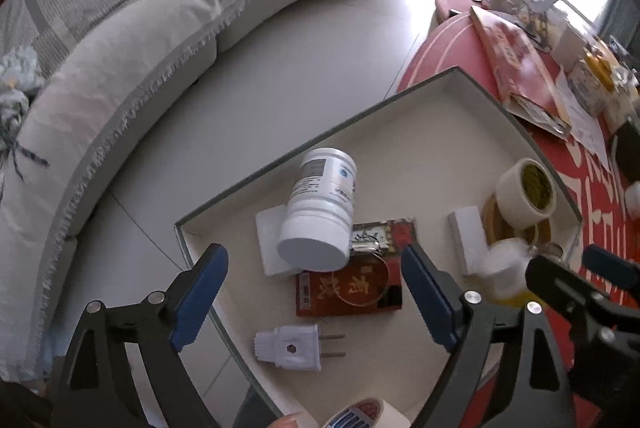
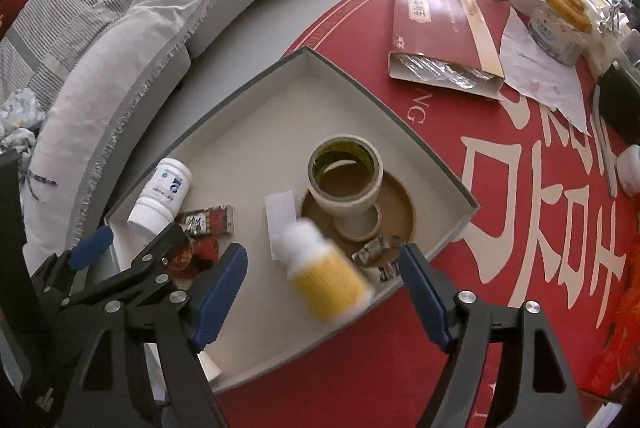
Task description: Organize rigid objects
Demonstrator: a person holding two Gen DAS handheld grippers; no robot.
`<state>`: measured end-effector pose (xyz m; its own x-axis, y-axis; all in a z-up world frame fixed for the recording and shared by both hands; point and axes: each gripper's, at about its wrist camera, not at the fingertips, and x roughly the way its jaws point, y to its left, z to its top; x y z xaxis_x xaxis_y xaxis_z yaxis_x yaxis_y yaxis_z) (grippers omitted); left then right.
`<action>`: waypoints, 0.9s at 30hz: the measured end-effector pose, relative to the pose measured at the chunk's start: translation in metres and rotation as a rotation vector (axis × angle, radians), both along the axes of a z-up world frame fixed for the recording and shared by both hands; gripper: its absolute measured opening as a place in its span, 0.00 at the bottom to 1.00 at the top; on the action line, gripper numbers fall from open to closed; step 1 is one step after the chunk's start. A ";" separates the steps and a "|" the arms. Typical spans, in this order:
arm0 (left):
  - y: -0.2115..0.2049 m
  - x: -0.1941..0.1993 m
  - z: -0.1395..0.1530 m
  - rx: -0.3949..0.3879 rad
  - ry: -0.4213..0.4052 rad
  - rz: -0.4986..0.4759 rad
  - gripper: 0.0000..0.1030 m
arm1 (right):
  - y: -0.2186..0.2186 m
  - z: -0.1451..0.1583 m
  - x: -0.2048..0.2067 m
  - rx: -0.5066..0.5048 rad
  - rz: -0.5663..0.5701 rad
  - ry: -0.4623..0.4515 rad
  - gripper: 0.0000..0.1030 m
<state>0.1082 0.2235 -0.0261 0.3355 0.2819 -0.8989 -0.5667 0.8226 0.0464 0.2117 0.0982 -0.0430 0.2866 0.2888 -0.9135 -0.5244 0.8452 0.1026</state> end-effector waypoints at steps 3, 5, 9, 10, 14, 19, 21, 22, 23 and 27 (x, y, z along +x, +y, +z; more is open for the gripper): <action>-0.002 -0.003 0.007 -0.001 0.008 0.008 1.00 | -0.010 0.006 -0.001 0.014 -0.034 -0.025 0.99; -0.002 -0.004 0.012 -0.006 0.019 0.012 1.00 | -0.015 0.009 -0.001 0.031 -0.039 -0.018 0.99; -0.003 -0.009 0.020 -0.015 -0.003 0.008 1.00 | -0.020 0.015 -0.007 0.069 -0.039 -0.009 0.99; -0.003 -0.009 0.022 -0.017 0.003 0.010 1.00 | -0.020 0.017 -0.008 0.075 -0.038 -0.010 0.99; 0.001 -0.009 0.021 -0.051 0.036 0.035 1.00 | -0.015 0.022 -0.013 0.078 -0.023 -0.014 0.99; 0.005 -0.011 0.019 -0.077 0.082 0.066 1.00 | -0.007 0.018 -0.012 0.031 -0.012 0.041 0.99; 0.006 -0.013 0.019 -0.081 0.082 0.068 1.00 | -0.005 0.017 -0.013 0.023 -0.005 0.059 0.99; 0.006 -0.014 0.020 -0.082 0.084 0.069 1.00 | -0.004 0.017 -0.013 0.020 -0.004 0.068 0.99; 0.007 -0.015 0.020 -0.083 0.087 0.069 1.00 | -0.004 0.016 -0.014 0.015 -0.004 0.077 0.99; 0.009 -0.019 0.019 -0.111 0.092 0.067 1.00 | -0.003 0.015 -0.015 0.000 -0.004 0.099 0.99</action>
<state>0.0895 0.2326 -0.0070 0.2340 0.1977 -0.9519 -0.6177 0.7863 0.0115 0.1966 0.0948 -0.0281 0.1966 0.2877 -0.9373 -0.5080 0.8475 0.1536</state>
